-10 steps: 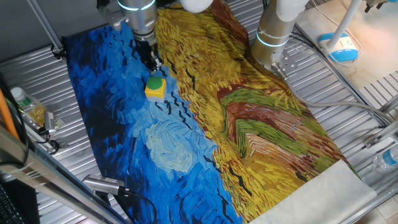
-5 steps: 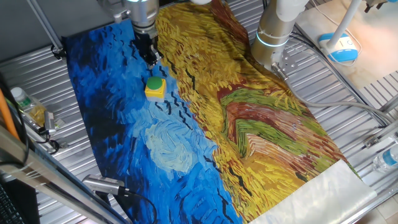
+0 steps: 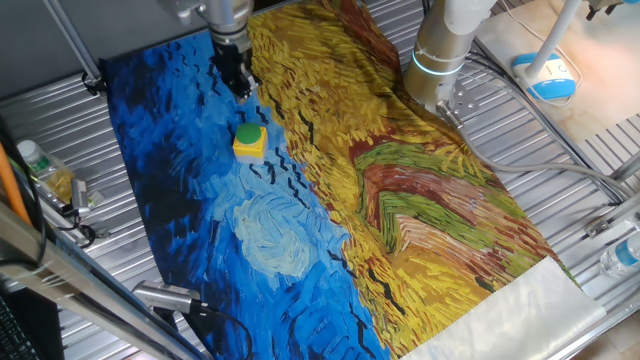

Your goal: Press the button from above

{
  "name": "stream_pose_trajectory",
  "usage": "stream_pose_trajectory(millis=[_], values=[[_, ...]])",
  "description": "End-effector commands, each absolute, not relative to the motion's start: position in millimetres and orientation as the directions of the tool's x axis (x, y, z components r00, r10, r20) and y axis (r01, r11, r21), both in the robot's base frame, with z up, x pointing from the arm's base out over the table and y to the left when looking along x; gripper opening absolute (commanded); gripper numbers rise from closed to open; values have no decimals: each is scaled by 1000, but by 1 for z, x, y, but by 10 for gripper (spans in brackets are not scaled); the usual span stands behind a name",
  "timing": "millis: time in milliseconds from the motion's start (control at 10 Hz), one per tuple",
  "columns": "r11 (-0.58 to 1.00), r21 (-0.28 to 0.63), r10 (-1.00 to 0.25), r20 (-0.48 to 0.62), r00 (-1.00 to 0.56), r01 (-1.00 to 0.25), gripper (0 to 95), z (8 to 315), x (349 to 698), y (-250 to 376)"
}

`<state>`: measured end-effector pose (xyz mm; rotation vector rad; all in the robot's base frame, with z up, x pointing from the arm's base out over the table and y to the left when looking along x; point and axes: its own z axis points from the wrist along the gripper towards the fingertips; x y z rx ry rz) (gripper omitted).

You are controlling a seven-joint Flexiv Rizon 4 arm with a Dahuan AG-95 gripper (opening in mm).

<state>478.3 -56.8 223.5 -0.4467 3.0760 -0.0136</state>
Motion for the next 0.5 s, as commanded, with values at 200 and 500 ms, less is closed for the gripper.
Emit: stream_pose_trajectory(millis=[200, 500], values=[[952, -5, -306, -22, -952, -306, 0, 230, 479, -54], [947, 2, -320, -27, -947, -320, 0, 233, 479, -53]])
